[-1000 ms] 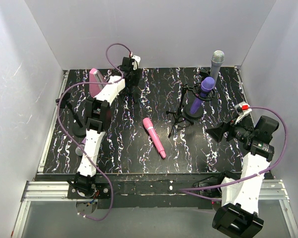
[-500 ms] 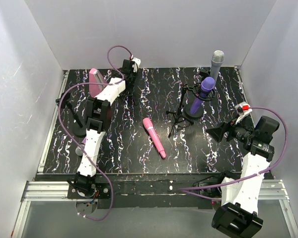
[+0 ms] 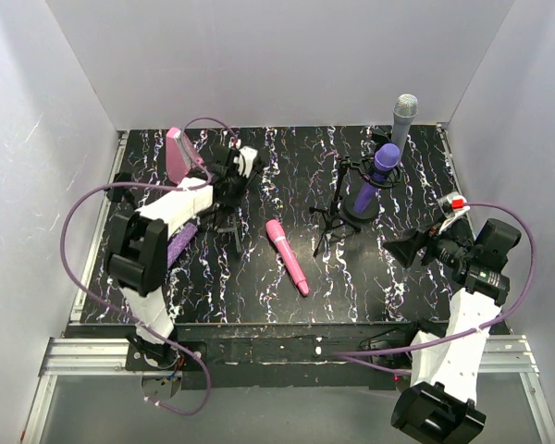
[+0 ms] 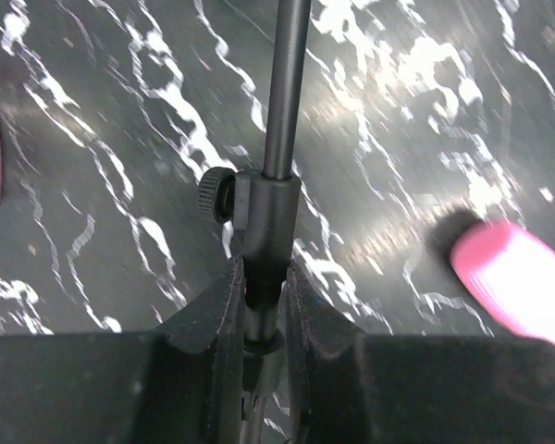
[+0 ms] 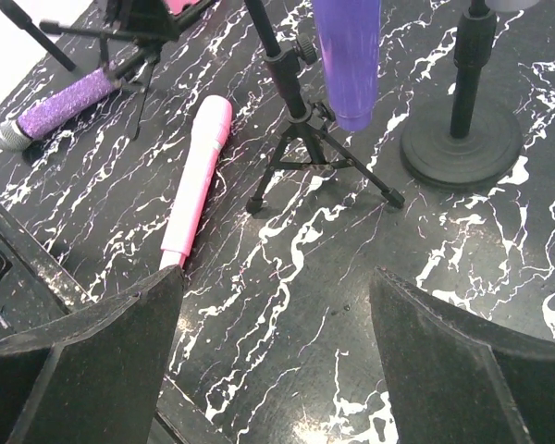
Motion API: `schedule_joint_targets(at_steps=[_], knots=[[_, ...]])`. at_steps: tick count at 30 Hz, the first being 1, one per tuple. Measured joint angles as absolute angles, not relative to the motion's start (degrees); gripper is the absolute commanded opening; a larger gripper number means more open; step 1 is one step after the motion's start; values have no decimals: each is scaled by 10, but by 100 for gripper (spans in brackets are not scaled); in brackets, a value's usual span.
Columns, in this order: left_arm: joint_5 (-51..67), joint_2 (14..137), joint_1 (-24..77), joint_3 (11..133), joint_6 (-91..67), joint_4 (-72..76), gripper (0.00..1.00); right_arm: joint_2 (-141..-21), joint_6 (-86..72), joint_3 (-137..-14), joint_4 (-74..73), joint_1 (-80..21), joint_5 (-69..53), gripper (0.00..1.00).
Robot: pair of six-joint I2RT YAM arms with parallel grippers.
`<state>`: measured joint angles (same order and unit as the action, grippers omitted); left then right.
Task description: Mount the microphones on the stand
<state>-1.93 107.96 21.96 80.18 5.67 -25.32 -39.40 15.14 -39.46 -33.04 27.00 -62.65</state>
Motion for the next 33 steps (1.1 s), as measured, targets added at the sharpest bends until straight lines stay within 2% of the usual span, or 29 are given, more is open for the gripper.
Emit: schedule_joint_targets(at_steps=[3,10,14,16,25,30,33], knots=[[-14,1011,239,728,44,-251,33,-392,150,-395,-328,270,-632,88],[-10,964,252,674,8,-250,50,-379,149,-394,-328,270,-636,88],[-2,952,251,676,-1,-256,67,-375,149,-393,-328,270,-636,88],[17,948,250,689,-2,-262,72,-374,148,-390,-327,271,-637,88],[103,1017,255,834,46,-270,71,-374,148,-385,-324,274,-639,88],[70,1099,280,864,77,-287,70,-375,148,-385,-324,274,-639,88],[30,1134,303,870,96,-303,65,-375,148,-384,-322,274,-640,88]])
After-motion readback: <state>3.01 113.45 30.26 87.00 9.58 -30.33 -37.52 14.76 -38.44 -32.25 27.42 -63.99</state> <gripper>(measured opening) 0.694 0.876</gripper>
